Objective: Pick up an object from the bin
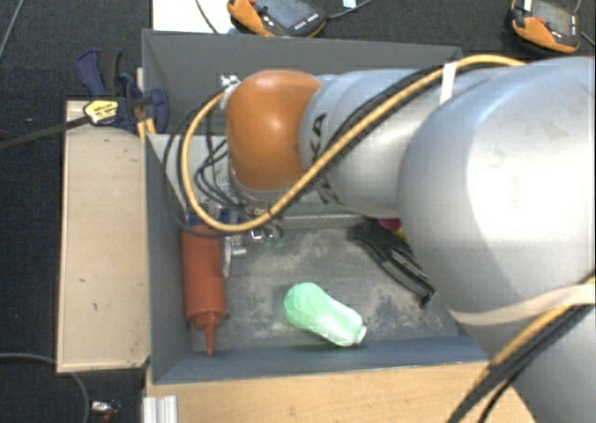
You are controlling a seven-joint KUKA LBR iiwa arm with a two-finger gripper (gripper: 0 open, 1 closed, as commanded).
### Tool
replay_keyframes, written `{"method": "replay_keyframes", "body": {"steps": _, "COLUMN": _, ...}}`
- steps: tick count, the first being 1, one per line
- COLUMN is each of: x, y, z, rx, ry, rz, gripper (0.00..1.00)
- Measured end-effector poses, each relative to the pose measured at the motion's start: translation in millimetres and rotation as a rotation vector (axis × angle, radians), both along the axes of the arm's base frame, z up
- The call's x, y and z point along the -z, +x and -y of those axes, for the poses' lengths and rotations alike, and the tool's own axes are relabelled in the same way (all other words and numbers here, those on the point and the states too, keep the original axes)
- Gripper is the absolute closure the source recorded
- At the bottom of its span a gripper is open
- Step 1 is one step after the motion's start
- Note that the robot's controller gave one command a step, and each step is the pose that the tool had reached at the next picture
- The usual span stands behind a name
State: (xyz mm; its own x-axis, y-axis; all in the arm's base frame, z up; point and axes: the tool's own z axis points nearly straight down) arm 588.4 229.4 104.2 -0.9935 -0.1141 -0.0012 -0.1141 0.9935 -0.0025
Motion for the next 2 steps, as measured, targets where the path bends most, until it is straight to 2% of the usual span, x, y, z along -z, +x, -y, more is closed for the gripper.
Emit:
{"method": "replay_keyframes", "body": {"steps": 1, "x": 32.7, "y": -0.9, "z": 31.7, "rx": 0.528, "ry": 0.013, "rz": 0.020, "gripper": 0.00}}
{"method": "replay_keyframes", "body": {"steps": 2, "x": 32.0, "y": 3.9, "z": 6.8, "rx": -0.440, "ry": 0.002, "rz": 0.015, "gripper": 1.00}}
